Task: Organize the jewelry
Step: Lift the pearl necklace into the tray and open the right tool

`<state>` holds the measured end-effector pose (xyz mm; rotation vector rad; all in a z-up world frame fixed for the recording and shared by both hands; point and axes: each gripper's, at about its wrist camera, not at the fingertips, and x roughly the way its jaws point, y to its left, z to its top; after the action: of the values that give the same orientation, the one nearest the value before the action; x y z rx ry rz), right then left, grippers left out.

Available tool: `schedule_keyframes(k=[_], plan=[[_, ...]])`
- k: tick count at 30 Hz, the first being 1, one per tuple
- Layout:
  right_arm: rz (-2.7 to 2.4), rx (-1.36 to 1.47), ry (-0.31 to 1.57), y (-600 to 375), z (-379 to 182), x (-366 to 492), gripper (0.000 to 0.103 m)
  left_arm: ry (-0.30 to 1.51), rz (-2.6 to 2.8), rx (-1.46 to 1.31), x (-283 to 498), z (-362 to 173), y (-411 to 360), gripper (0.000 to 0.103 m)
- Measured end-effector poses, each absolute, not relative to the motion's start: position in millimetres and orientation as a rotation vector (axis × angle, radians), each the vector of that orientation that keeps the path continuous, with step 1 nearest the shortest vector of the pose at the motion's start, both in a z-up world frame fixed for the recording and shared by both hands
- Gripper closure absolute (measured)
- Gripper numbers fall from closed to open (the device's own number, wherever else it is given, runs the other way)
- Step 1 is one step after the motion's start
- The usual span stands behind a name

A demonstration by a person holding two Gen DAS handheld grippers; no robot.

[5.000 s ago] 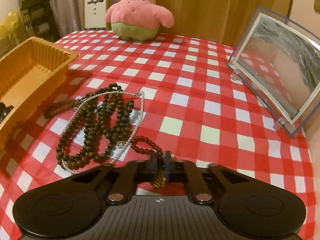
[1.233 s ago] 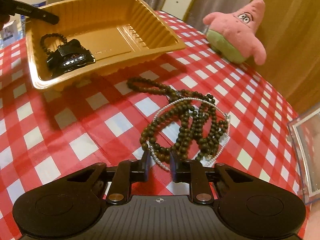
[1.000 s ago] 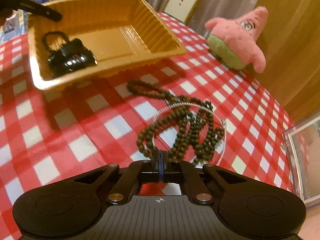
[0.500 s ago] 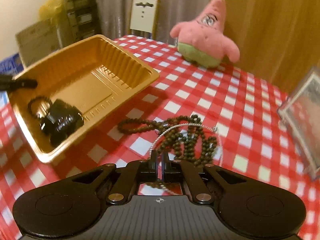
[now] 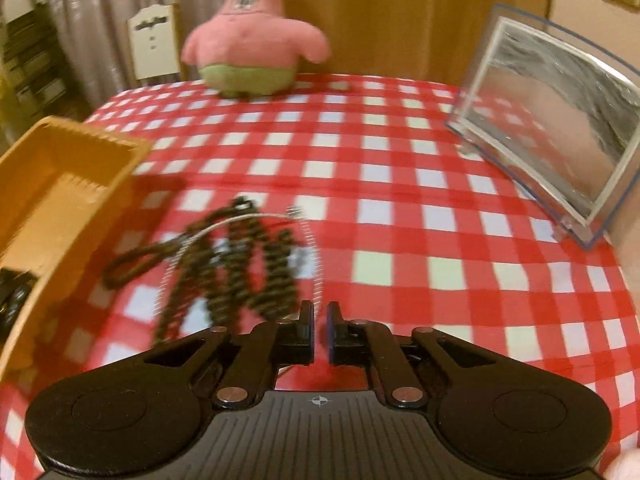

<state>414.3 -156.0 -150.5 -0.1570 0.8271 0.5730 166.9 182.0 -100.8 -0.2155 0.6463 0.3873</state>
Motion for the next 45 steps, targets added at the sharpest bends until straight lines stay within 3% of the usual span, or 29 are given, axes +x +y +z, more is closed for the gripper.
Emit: schedule_keyframes(k=[6,9,13,18,20,22,27,45], plan=[[0.552,-0.129,0.818,-155,-155,434,0.086,0.65,0.388,-0.218,167,-103,183,0.099],[0.552,-0.131,0.808,-150,-156,439,0.071,0.653,0.388,-0.22,166,-104,184,0.099],[0.574,-0.158,0.781,-145,-157,440,0.07,0.657,0.389,-0.221,166,-105,185,0.099],[0.6,-0.233,0.773,-131,-165,442,0.075,0.657,0.388,-0.22,167,-105,185,0.099],[0.63,-0.265,0.758,-126,-166,441,0.096,0.657,0.389,-0.22,167,-105,185,0.099],[0.633,-0.304,0.755,-119,-165,441,0.101,0.657,0.389,-0.221,167,-105,185,0.099],[0.618,-0.27,0.732,-118,-159,444,0.102,0.658,0.388,-0.221,167,-104,185,0.099],[0.815,-0.063,0.531,-143,-48,346,0.102,0.649,0.383,-0.214,167,-102,184,0.099]])
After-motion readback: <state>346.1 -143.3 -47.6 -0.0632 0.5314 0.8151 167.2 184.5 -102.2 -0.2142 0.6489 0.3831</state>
